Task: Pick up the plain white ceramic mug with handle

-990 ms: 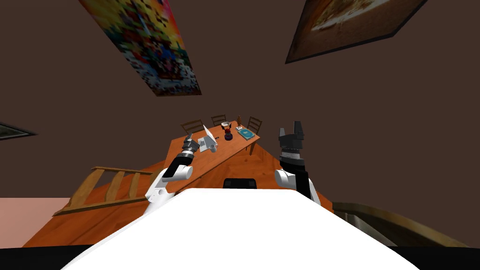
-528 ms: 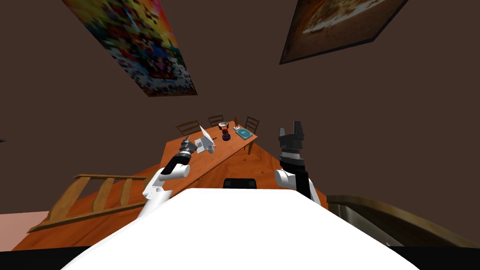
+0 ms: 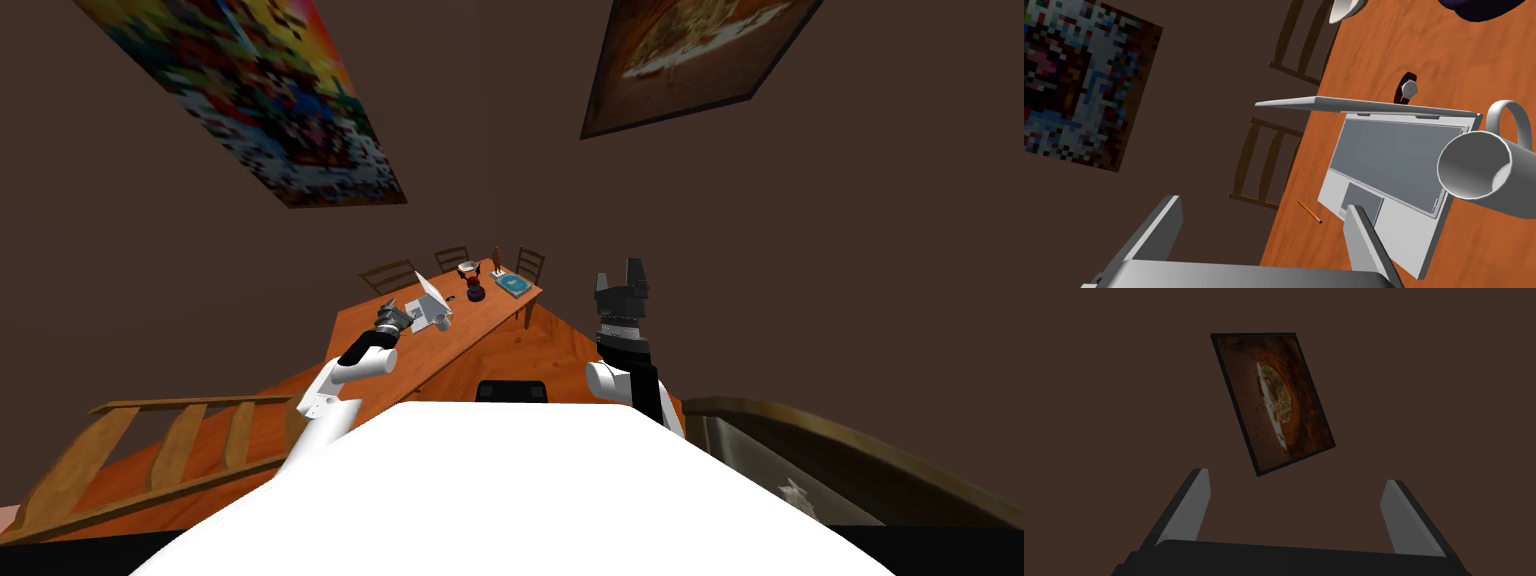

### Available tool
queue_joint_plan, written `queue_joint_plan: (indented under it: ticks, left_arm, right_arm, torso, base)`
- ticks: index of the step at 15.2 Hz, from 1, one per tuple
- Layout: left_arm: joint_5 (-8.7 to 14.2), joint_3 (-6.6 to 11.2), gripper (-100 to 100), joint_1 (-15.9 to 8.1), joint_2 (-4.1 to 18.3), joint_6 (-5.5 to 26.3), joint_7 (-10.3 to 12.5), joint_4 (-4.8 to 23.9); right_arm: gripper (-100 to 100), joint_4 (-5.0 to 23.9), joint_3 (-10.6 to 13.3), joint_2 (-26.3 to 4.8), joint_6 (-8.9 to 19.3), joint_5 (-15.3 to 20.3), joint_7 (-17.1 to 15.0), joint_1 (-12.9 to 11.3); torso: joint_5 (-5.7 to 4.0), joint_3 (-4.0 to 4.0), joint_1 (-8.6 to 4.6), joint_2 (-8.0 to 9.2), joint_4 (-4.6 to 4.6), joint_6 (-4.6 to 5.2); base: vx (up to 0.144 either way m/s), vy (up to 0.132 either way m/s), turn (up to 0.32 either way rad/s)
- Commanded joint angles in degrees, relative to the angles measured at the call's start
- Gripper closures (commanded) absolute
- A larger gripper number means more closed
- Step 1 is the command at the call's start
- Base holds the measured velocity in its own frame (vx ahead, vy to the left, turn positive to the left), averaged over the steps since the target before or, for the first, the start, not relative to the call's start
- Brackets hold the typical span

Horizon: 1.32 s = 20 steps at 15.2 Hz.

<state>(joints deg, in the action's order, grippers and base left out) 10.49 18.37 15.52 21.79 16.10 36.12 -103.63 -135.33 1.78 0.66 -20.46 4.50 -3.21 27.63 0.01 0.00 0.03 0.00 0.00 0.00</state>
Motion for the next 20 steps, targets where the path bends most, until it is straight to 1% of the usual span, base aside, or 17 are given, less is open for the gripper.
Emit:
queue_joint_plan:
  ticks: [1, 2, 4, 5, 7, 8, 9, 10, 11, 12, 13, 14, 16, 17, 18, 19, 20]
  left_arm:
    - [0.0, 0.30, -100, -0.3, 0.0, 1.6, 0.5, 0.1]
    - [0.4, 2.03, -100, -1.6, 0.6, 3.7, 3.2, 2.7]
    - [0.4, 2.03, -100, -1.6, 0.6, 5.0, 3.2, 2.7]
    - [0.9, 3.76, -100, -2.8, 1.2, 7.1, 5.7, 5.3]
    - [0.9, 3.76, -100, -2.8, 1.2, 8.3, 5.9, 5.3]
    - [1.3, 5.50, -100, -4.1, 1.8, 10.4, 8.3, 7.4]
    - [1.3, 5.50, -100, -4.1, 1.8, 11.7, 8.6, 7.7]
    - [1.3, 5.50, -100, -4.1, 1.8, 11.7, 8.6, 8.0]
    - [1.8, 7.22, -100, -5.3, 2.3, 14.0, 10.9, 9.5]
    - [1.8, 7.22, -100, -5.3, 2.3, 14.9, 11.3, 10.6]
    - [1.8, 7.22, -100, -5.3, 2.3, 15.0, 11.3, 10.6]
    - [2.2, 8.93, -100, -6.6, 2.8, 16.9, 13.6, 12.7]
    - [2.2, 8.93, -100, -6.6, 2.8, 18.3, 13.9, 13.1]
    - [2.7, 10.63, -100, -7.8, 3.3, 20.5, 16.3, 15.2]
    - [2.7, 10.63, -100, -7.8, 3.3, 21.5, 16.6, 15.7]
    - [2.7, 10.63, -100, -7.8, 3.3, 21.5, 16.6, 15.7]
    - [3.2, 12.29, -100, -9.0, 3.7, 23.6, 18.9, 17.8]
  right_arm:
    - [0, 0.0, 0.0, 0.0, 0.0, 0.0, 0.0, 0.0]
    - [0, 0.0, 0.0, 0.0, 0.0, 0.0, 0.0, 0.0]
    - [0, 0.0, 0.0, 0.0, 0.0, 0.0, 0.0, 0.0]
    - [0, 0.0, 0.0, 0.0, 0.0, 0.0, 0.0, 0.0]
    - [0, 0.0, 0.0, 0.0, 0.0, 0.0, 0.0, 0.0]
    - [0, 0.0, 0.0, 0.0, 0.0, 0.0, 0.0, 0.0]
    - [0, 0.0, 0.0, 0.0, 0.0, 0.0, 0.0, 0.0]
    - [0, 0.0, 0.0, 0.0, 0.0, 0.0, 0.0, 0.0]
    - [0, 0.0, 0.0, 0.0, 0.0, 0.0, 0.0, 0.0]
    - [0, 0.0, 0.0, 0.0, 0.0, 0.0, 0.0, 0.0]
    - [0, 0.0, 0.0, 0.0, 0.0, 0.0, 0.0, 0.0]
    - [0, 0.0, 0.0, 0.0, 0.0, 0.0, 0.0, 0.0]
    - [0, 0.0, 0.0, 0.0, 0.0, 0.0, 0.0, 0.0]
    - [0, 0.0, 0.0, 0.0, 0.0, 0.0, 0.0, 0.0]
    - [0, 0.0, 0.0, 0.0, 0.0, 0.0, 0.0, 0.0]
    - [0, 0.0, 0.0, 0.0, 0.0, 0.0, 0.0, 0.0]
    - [0, 0.0, 0.0, 0.0, 0.0, 0.0, 0.0, 0.0]
  torso:
    - [0.00, 0.00, 0.00, 0.00, 0.00, 0.00]
    - [0.00, 0.00, 0.00, 0.00, 0.00, -0.01]
    - [0.00, -0.01, 0.00, -0.01, 0.00, 0.03]
    - [0.00, 0.00, 0.00, -0.01, 0.00, -0.01]
    - [0.00, -0.01, 0.00, -0.01, 0.00, 0.02]
    - [0.00, -0.01, 0.00, -0.01, 0.00, 0.00]
    - [0.00, -0.01, 0.00, -0.01, 0.00, 0.02]
    - [0.00, -0.01, 0.01, -0.02, 0.00, 0.02]
    - [0.01, -0.01, 0.01, -0.02, -0.01, 0.00]
    - [0.00, -0.02, 0.01, -0.03, 0.00, 0.03]
    - [0.01, -0.02, 0.02, -0.03, -0.01, 0.02]
    - [0.01, -0.02, 0.02, -0.02, -0.01, -0.01]
    - [0.00, -0.02, 0.02, -0.04, -0.01, 0.02]
    - [0.01, -0.02, 0.02, -0.03, -0.01, 0.00]
    - [0.00, -0.02, 0.02, -0.03, -0.01, 0.02]
    - [0.01, -0.02, 0.03, -0.04, -0.01, 0.02]
    - [0.01, -0.02, 0.03, -0.04, -0.01, -0.01]
  base:
    - [0.000, 0.001, 0.012]
    - [0.000, -0.006, -0.137]
    - [0.001, -0.001, -0.121]
    - [0.002, -0.002, -0.131]
    - [0.002, 0.001, -0.114]
    - [0.003, 0.000, -0.140]
    - [0.004, 0.001, -0.171]
    - [0.003, 0.003, -0.071]
    - [0.005, 0.000, -0.155]
    - [0.006, 0.003, -0.163]
    - [0.005, 0.005, -0.053]
    - [0.006, 0.002, -0.137]
    - [0.006, 0.005, -0.112]
    - [0.007, 0.002, -0.148]
    - [0.008, 0.007, -0.156]
    - [0.007, 0.009, -0.061]
    - [0.008, 0.006, -0.159]
